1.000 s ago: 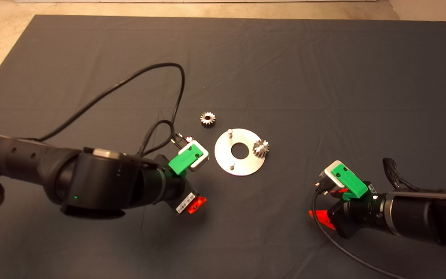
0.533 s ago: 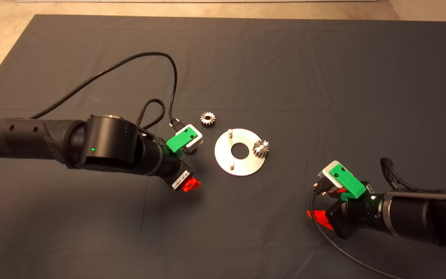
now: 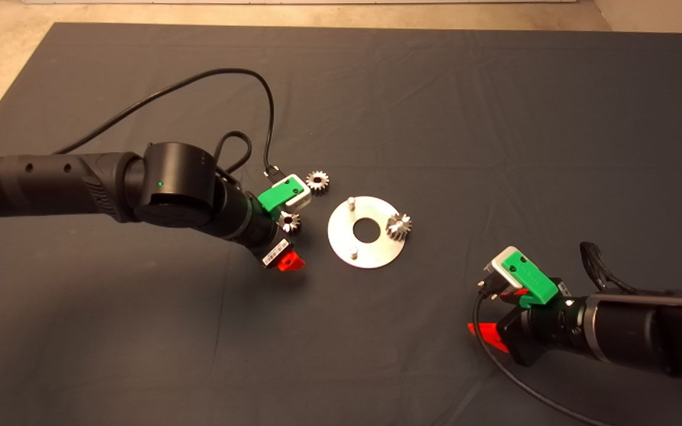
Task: Install three planetary gears onto the carrier pins
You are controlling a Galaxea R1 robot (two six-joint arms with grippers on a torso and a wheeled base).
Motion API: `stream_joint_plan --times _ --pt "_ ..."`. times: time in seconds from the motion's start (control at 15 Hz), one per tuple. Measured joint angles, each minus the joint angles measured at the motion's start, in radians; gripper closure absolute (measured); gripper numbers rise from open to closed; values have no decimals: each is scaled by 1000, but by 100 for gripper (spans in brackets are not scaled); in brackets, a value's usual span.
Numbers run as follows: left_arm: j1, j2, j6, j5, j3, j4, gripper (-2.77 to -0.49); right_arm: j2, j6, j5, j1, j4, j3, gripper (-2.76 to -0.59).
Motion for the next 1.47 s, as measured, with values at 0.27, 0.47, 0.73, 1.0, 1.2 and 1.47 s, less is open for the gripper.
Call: stream_joint_plan --times 0.27,0.47,0.73,1.0,1.2,1.47 --pt "0 2 32 -15 -50 -2 -275 6 0 0 0 0 0 -189" --pt "0 25 72 -68 -108 -37 -275 5 0 1 0 0 0 -189" --pt "-1 49 121 -88 -168 -72 -275 6 0 1 0 0 0 -189" --pt "0 55 138 -93 -178 -79 -275 6 0 0 0 0 0 -189" --pt "-1 56 143 -105 -184 -80 -267 9 0 1 0 0 0 -189" --pt "-1 56 144 -128 -194 -80 -252 9 0 0 0 0 0 -189"
